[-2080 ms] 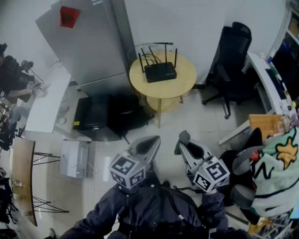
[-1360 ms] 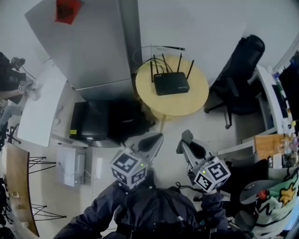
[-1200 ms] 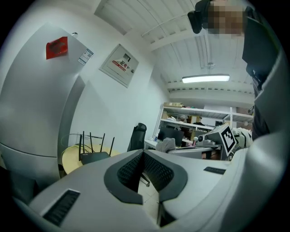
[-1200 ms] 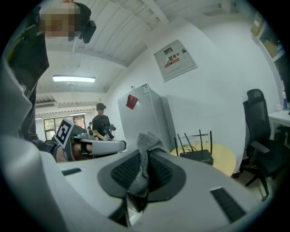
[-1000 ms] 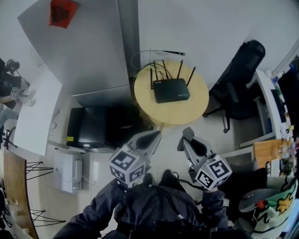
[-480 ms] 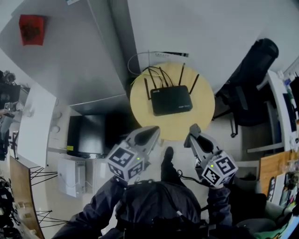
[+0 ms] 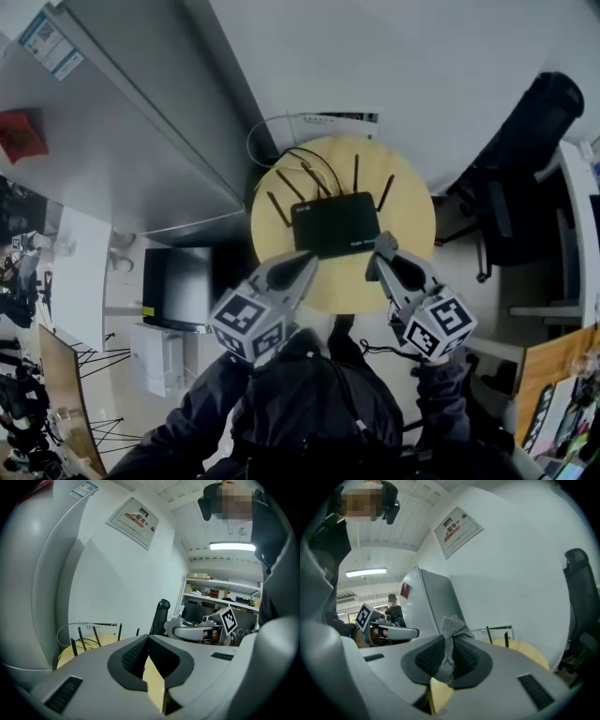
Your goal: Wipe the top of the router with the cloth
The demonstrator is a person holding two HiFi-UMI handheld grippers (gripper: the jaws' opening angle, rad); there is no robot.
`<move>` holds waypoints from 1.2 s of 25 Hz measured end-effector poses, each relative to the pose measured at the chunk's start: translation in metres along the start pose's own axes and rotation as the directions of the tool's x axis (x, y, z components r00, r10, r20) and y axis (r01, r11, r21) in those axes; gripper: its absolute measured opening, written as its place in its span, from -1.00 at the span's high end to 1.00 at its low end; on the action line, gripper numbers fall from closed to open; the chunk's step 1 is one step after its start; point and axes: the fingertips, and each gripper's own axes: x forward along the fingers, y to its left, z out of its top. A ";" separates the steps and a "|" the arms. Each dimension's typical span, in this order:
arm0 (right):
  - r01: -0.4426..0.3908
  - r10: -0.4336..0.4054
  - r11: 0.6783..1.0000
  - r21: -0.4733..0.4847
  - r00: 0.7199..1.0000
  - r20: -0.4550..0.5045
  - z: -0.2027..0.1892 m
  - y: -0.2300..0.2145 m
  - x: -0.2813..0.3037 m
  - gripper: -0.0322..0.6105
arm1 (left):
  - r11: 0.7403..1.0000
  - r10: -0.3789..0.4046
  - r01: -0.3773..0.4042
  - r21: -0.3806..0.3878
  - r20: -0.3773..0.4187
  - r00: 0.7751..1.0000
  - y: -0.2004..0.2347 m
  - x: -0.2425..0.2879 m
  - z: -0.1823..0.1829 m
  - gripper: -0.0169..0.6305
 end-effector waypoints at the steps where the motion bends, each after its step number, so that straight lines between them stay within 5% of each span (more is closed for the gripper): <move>1: -0.004 0.004 1.000 0.005 1.000 -0.007 0.000 -0.005 0.005 0.68 | 1.000 0.004 -0.004 0.000 0.000 1.000 0.004 0.004 0.002 0.95; 22: -0.033 0.039 0.999 0.033 0.978 -0.205 -0.041 -0.025 0.153 0.68 | 0.997 0.056 -0.055 -0.052 0.030 0.998 0.111 0.019 0.020 0.95; 26: 0.002 0.013 0.999 0.044 0.943 -0.332 -0.077 -0.033 0.208 0.68 | 0.996 0.065 -0.063 -0.062 0.033 0.997 0.132 0.012 0.018 0.95; 30: -0.011 0.000 1.000 -0.019 0.869 -0.495 -0.121 -0.029 0.264 0.68 | 0.993 0.082 -0.078 -0.088 0.044 0.996 0.145 0.000 0.016 0.95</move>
